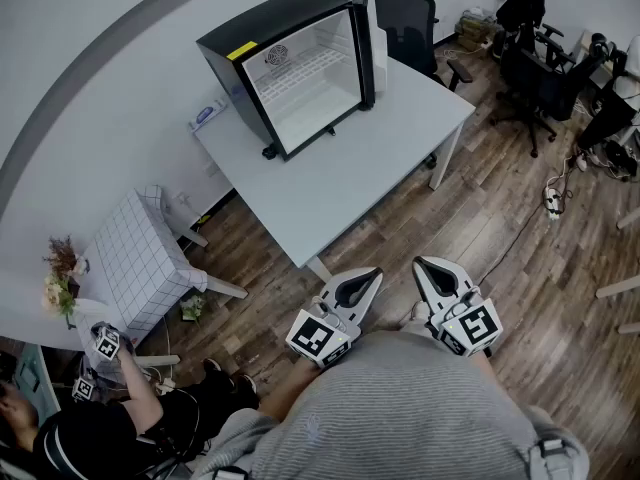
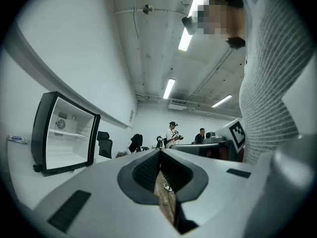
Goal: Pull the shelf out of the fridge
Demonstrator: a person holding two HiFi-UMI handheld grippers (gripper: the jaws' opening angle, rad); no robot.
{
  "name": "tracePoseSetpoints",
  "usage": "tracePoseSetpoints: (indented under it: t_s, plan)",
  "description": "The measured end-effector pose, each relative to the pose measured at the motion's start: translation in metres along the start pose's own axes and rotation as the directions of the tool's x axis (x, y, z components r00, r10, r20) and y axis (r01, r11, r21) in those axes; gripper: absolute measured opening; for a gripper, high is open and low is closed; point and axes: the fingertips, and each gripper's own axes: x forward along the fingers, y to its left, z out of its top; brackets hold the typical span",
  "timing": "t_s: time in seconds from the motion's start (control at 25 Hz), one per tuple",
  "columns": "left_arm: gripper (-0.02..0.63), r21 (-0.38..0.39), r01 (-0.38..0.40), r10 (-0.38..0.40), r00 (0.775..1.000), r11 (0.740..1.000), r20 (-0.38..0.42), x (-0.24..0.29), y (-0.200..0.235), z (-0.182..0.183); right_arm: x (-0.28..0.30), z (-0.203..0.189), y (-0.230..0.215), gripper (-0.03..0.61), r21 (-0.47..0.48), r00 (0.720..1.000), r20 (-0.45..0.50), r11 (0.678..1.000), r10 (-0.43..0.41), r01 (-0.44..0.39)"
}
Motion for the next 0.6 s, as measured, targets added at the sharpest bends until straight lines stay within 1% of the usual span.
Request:
tracePoseSetpoints:
  t_s: [0.6]
  plan:
    - [0.011,0.007,0.000,0.000,1.000,1.000,0.006,0.0014,0.0030,0.0034,0.0025,0.0005,-0.0003,0.012,-0.002,1.000,0.002,1.000,-0.002,0.002]
